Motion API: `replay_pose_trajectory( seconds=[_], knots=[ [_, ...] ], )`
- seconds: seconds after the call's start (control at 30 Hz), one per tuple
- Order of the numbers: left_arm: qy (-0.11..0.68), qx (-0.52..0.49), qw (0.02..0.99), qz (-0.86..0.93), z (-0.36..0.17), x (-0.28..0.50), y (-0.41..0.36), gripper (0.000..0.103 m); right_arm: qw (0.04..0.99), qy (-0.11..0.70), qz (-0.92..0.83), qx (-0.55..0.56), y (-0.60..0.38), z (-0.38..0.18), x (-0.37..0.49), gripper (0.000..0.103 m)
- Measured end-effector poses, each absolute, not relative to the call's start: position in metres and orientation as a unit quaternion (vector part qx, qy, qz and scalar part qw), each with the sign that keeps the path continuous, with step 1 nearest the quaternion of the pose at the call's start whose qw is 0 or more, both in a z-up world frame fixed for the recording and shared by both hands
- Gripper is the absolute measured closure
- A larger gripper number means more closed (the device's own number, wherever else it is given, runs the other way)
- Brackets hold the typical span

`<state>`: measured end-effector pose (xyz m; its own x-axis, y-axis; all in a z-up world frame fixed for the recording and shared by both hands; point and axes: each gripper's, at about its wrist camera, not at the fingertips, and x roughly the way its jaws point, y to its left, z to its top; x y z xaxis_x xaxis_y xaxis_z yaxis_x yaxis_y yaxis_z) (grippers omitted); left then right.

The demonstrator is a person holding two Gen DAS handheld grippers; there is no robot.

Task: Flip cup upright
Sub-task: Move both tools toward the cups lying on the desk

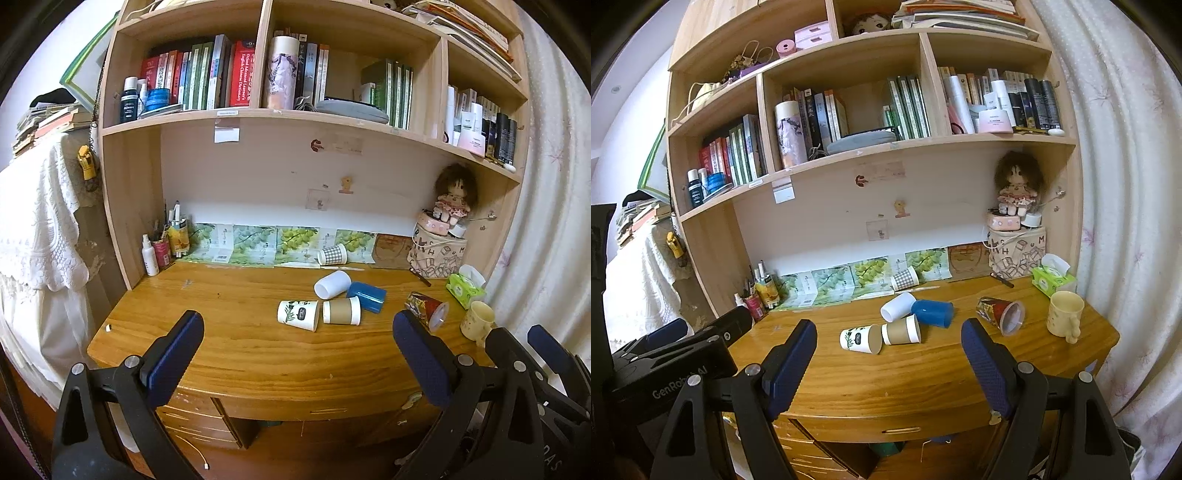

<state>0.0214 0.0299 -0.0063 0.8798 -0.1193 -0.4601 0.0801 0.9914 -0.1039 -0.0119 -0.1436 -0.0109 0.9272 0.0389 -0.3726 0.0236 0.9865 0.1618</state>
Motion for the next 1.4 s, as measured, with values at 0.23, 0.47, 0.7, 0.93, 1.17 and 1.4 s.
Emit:
replay_pose_trajectory(
  seconds=[0.23,0.47,0.7,0.93,1.17,1.4],
  knots=[
    [0.247,-0.044,0.965,-0.072,-0.010,0.035,0.047,0.001,0.977,0.196,-0.011,0.081,-0.127,-0.011,-0.006,0.022],
    [0.262,-0.058,0.959,-0.093,-0.018,0.041,0.057,0.001,0.974,0.210,-0.029,0.079,-0.116,-0.016,-0.002,0.022],
    [0.282,-0.051,0.951,-0.112,-0.025,0.048,0.057,0.001,0.968,0.229,-0.053,0.089,-0.114,-0.021,0.000,0.022],
    [0.300,-0.051,0.945,-0.119,-0.030,0.057,0.058,0.001,0.959,0.253,-0.065,0.107,-0.117,-0.027,0.008,0.022],
    [0.304,-0.048,0.944,-0.117,-0.031,0.071,0.057,0.001,0.952,0.271,-0.063,0.126,-0.125,-0.033,0.022,0.022],
    [0.313,-0.038,0.943,-0.109,-0.034,0.090,0.051,0.001,0.942,0.296,-0.051,0.151,-0.138,-0.044,0.045,0.022]
  ],
)
